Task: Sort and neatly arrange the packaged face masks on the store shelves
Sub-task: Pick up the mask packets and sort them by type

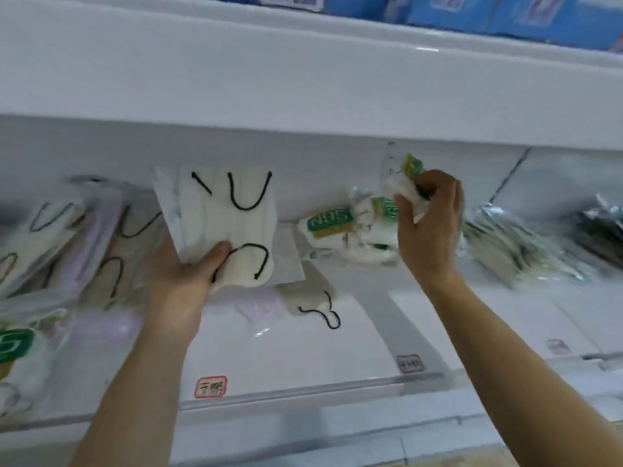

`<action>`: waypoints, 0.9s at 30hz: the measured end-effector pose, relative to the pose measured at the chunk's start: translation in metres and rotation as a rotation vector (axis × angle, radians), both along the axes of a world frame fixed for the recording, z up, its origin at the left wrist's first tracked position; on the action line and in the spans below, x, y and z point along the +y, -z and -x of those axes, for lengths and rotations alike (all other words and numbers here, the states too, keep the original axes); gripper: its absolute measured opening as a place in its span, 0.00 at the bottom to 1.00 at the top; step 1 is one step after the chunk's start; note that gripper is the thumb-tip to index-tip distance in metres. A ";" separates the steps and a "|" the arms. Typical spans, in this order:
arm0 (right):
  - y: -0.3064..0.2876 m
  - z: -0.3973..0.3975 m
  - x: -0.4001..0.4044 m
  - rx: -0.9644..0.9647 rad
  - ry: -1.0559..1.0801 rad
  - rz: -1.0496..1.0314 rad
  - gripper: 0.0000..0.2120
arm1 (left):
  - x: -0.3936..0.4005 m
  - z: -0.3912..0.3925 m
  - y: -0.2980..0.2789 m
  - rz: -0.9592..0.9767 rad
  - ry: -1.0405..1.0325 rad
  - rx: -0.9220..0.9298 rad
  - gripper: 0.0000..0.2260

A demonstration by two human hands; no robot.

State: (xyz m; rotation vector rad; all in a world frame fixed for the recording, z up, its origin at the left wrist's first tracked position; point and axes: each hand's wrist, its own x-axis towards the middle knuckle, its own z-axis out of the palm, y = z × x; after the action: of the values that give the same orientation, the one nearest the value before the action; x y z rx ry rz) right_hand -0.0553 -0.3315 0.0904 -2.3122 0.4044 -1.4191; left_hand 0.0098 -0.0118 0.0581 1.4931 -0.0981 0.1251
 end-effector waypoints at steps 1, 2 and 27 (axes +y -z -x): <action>0.000 0.001 -0.028 0.092 0.048 0.002 0.15 | -0.019 0.006 0.003 -0.015 0.018 0.021 0.14; 0.001 -0.002 -0.052 0.252 0.042 -0.004 0.16 | -0.035 0.010 0.007 -0.016 0.033 0.045 0.15; 0.047 -0.055 0.362 0.570 -1.160 0.138 0.29 | 0.241 0.093 -0.018 -0.105 -0.807 0.104 0.08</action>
State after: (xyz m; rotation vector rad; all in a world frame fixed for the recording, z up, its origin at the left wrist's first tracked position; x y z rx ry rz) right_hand -0.0008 0.0308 0.0435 -2.2985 -0.8093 -0.2264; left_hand -0.0831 0.2287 0.0763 1.5654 0.5970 0.6966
